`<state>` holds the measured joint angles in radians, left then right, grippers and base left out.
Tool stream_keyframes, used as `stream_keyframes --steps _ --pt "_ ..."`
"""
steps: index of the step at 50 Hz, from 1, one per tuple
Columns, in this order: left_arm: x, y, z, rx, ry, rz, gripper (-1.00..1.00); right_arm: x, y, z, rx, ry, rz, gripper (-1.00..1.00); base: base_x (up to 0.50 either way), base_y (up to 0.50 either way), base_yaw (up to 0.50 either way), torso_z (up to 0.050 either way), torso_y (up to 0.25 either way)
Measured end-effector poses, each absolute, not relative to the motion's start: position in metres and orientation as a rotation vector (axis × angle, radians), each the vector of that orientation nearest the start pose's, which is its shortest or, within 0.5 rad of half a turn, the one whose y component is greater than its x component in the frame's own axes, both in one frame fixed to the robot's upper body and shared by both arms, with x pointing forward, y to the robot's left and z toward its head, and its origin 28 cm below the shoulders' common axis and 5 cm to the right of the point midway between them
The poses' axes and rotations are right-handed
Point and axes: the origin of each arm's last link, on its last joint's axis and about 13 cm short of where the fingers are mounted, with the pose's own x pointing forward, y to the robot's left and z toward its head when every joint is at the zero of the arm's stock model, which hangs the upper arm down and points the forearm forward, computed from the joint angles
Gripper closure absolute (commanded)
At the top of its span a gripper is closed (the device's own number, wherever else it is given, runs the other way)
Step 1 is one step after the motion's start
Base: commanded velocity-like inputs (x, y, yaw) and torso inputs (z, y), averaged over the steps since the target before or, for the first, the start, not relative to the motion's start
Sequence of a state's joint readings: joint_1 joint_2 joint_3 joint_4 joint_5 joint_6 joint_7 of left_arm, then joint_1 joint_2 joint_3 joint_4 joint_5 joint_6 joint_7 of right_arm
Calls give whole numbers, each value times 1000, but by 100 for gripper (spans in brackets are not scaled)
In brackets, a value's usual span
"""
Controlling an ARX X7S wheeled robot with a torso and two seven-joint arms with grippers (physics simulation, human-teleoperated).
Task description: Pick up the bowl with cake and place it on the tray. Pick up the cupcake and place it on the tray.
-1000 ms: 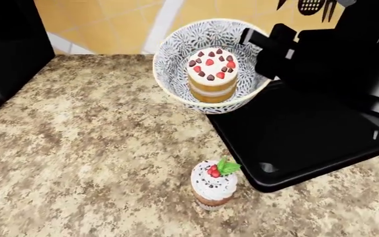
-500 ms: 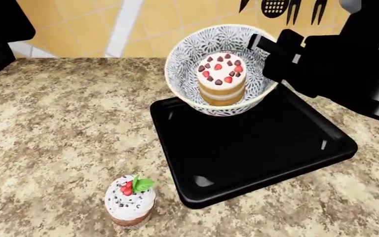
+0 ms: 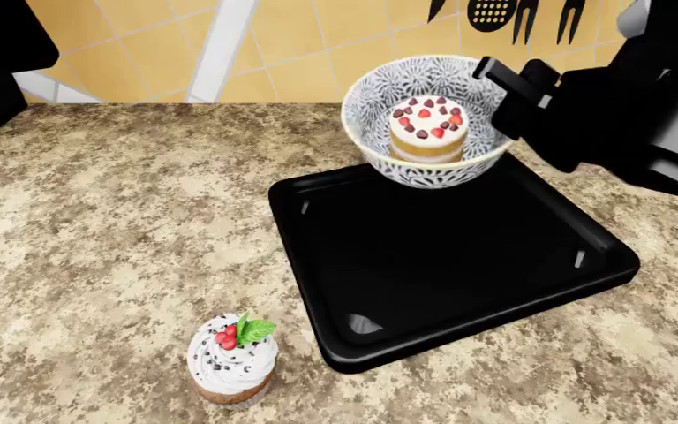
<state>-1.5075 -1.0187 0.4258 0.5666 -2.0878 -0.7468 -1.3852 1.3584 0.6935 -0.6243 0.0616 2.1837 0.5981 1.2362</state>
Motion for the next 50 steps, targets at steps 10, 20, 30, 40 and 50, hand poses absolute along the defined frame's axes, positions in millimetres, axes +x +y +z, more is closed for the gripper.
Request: stream_keyframes --steps 10,20,30,40,50 --pt "162 253 377 -98 -190 98 -100 293 -143 342 583 453 -80 100 0 0 0 0 0" --pt "162 252 376 -96 -188 98 -100 291 -155 334 595 456 -125 100 0 0 0 0 1" --pt "162 252 376 -95 -186 96 -100 289 -164 321 599 472 -159 100 0 0 0 0 0" --pt "162 251 376 -94 -186 95 -100 288 -171 307 598 491 -190 100 0 0 0 0 1" --pt "161 251 376 -93 -185 94 -100 289 -175 297 599 505 -208 100 0 0 0 0 1"
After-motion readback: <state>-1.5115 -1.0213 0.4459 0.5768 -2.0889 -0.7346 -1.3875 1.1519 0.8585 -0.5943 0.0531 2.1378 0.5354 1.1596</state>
